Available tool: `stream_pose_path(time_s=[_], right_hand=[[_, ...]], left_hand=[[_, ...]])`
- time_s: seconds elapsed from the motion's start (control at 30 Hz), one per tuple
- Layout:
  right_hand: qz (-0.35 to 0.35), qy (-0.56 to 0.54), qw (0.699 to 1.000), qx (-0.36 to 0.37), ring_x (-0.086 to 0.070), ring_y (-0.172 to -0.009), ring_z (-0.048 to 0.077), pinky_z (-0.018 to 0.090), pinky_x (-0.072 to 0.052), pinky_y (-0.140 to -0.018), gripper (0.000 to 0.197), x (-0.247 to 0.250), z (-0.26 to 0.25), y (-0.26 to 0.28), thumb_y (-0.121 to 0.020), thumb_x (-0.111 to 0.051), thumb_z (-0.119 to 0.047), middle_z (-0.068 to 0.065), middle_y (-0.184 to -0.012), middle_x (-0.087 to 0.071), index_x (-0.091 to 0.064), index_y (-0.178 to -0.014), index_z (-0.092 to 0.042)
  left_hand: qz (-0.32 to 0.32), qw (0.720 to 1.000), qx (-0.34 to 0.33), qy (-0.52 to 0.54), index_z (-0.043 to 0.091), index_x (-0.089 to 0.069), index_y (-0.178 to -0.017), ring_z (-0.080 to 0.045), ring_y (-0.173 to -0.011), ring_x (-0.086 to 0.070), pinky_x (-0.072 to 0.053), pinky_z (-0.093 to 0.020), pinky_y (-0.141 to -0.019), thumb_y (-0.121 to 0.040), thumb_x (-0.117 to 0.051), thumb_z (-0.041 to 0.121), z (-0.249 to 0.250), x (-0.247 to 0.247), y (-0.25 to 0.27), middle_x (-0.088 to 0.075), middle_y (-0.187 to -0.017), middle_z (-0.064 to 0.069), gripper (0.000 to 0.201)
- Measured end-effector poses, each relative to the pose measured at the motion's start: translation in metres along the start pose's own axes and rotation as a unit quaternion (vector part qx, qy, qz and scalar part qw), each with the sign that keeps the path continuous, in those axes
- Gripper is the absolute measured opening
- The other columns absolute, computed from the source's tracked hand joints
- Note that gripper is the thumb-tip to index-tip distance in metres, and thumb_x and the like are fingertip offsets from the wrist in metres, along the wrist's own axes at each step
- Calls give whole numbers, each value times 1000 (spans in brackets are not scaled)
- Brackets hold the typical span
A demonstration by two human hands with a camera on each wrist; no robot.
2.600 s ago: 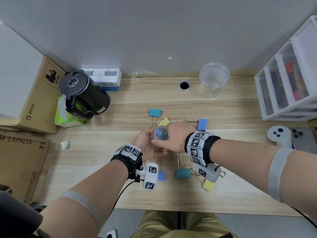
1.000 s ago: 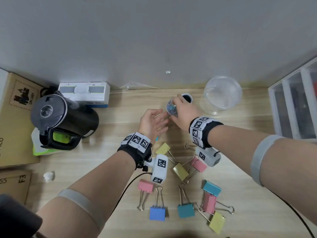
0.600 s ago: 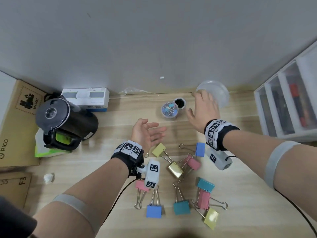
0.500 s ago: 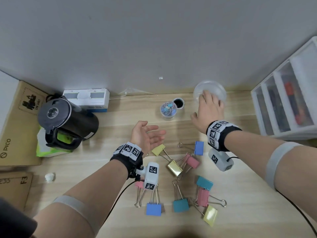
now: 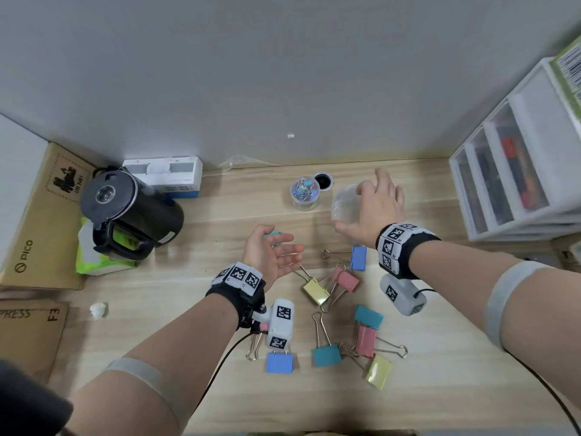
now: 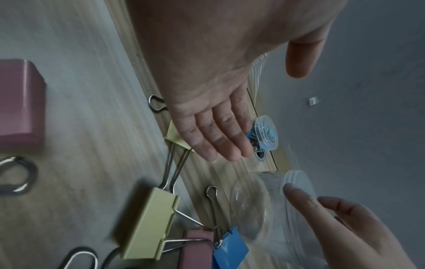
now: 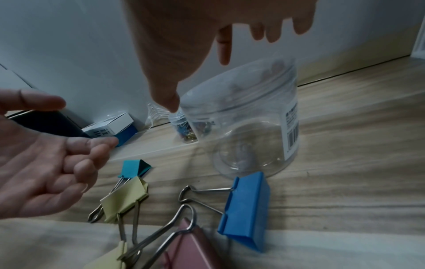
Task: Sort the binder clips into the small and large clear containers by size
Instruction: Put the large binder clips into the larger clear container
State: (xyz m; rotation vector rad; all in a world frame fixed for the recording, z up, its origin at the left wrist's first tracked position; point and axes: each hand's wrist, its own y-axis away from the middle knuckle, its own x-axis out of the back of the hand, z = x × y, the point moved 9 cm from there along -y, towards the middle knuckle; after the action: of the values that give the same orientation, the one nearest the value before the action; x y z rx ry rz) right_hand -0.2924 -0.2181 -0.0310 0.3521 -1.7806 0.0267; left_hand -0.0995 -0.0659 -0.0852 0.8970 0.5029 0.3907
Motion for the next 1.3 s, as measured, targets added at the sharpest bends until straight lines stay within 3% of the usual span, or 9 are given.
stream_pose_path(time_s=[0.1, 0.17, 0.27, 0.43, 0.6, 0.7, 0.87, 1.07, 1.3], right_hand=[[-69, 7, 997, -33, -16, -146, 32, 53, -23, -114, 106, -15, 4, 0, -50, -67, -74, 17, -155, -21, -37, -131, -13], [-61, 3, 997, -40, -35, -131, 32, 49, -38, -101, 101, -11, 2, 1, -50, -68, -71, 12, -140, -37, -37, -128, -13], [-20, -56, 997, -39, -44, -112, 28, 44, -45, -90, 94, 1, -5, 4, -52, -66, -74, 6, -124, -45, -41, -121, -15], [-101, -244, 964, -16, -55, -100, 23, 34, -45, -85, 92, -1, -31, 16, -68, -62, -78, -1, -115, -51, -35, -132, -19], [-175, -306, 935, -20, -59, -106, 22, 42, -49, -95, 90, -20, -43, 30, -65, -49, -87, 0, -122, -57, -37, -131, -26], [-229, -342, 911, -24, -62, -102, 23, 47, -53, -91, 97, -29, -46, 42, -60, -45, -93, 4, -122, -58, -37, -130, -27], [-264, -341, 902, -21, -62, -101, 22, 49, -55, -89, 102, -37, -49, 55, -54, -49, -95, 5, -116, -58, -36, -128, -27], [-251, -303, 918, 44, -58, -99, 17, 38, -51, -88, 103, -35, -62, 67, -50, -61, -87, 1, -117, -54, -33, -130, -28], [-230, -230, 931, 167, -49, -122, 15, 40, -44, -104, 108, -18, -83, 79, -53, -75, -75, -4, -139, -45, -24, -138, -32]], left_hand=[[4, 1000, 2, 0, 0, -62, -116, -35, -84, -64, -49, -52, -102, -93, -45, 40, -6, 6, 4, -71, -101, -25, 50], [6, 1000, 6, -1, -1, -61, -118, -34, -82, -65, -51, -50, -95, -93, -45, 41, -9, 11, 7, -71, -100, -24, 51], [2, 1000, 18, 4, -1, -60, -121, -35, -83, -67, -51, -48, -91, -94, -44, 42, -13, 15, 8, -71, -102, -24, 53], [-38, 997, 62, 21, 4, -56, -129, -43, -111, -65, -56, -59, -91, -93, -50, 60, -20, 3, 13, -64, -125, -27, 67], [-80, 992, 78, 50, 11, -55, -137, -50, -118, -62, -55, -63, -90, -82, -57, 75, -25, -15, 18, -55, -139, -27, 85], [-92, 992, 62, 66, 15, -57, -139, -43, -119, -64, -57, -57, -85, -79, -61, 76, -24, -17, 22, -59, -142, -20, 85], [-80, 995, 47, 39, 21, -59, -140, -37, -123, -62, -50, -56, -102, -83, -60, 71, -29, -8, 28, -65, -137, -11, 76], [-72, 993, 88, 42, 10, -61, -128, -39, -83, -66, -48, -38, -67, -88, -49, 71, -41, -4, 38, -72, -97, -19, 74], [-42, 989, 103, 92, 1, -56, -133, -51, -92, -68, -58, -41, -62, -83, -56, 70, -54, 14, 41, -63, -125, -29, 85]])
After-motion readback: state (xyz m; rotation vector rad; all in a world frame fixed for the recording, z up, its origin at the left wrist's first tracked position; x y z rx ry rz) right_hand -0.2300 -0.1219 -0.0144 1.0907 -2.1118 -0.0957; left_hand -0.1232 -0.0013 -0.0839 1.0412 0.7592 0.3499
